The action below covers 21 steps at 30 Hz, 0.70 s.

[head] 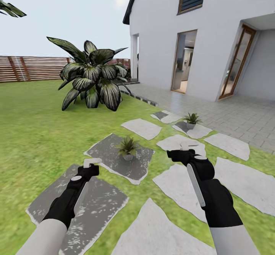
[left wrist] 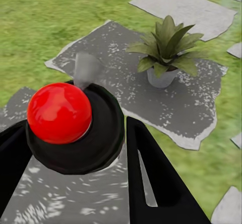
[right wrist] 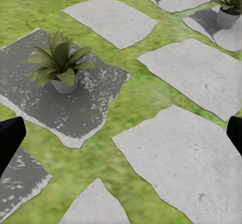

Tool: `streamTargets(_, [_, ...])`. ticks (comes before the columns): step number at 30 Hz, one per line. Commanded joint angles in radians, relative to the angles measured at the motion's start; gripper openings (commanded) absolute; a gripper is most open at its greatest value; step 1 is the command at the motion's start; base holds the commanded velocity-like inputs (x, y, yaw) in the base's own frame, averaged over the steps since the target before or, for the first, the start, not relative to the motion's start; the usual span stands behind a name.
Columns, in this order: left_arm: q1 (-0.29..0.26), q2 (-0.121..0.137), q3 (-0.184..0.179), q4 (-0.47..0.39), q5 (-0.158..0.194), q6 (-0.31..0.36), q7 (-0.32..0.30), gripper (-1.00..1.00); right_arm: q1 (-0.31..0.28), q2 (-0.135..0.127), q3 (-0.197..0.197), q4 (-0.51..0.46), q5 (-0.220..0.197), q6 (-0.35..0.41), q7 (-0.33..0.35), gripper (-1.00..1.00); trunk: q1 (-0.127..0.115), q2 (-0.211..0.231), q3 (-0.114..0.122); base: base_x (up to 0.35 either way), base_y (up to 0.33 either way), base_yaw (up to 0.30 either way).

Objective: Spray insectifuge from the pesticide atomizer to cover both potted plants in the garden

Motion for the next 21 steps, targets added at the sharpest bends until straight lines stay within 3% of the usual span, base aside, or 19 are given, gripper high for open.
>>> streamTargets(1, [0.000, 0.000, 0.000, -0.002, 0.002, 0.005, 0.003, -1.00, -0.001, 0.000, 0.001, -0.001, -0.002, 0.005, -0.007, 1.00, -0.004, 0.007, 0.003, 0.000, 0.000, 0.000])
streamTargets(17, [0.000, 0.000, -0.001, -0.002, 0.002, 0.005, -0.005, -1.00, -0.001, 0.000, 0.003, 0.000, -0.002, 0.005, -0.007, 1.00, -0.065, 0.119, 0.054, 0.000, 0.000, 0.000])
streamTargets(21, [0.000, 0.001, -0.020, -0.002, 0.003, 0.005, -0.007, -1.00, -0.001, 0.000, 0.001, -0.001, -0.002, 0.005, -0.006, 1.00, -0.065, 0.119, 0.054, 0.000, 0.000, 0.000])
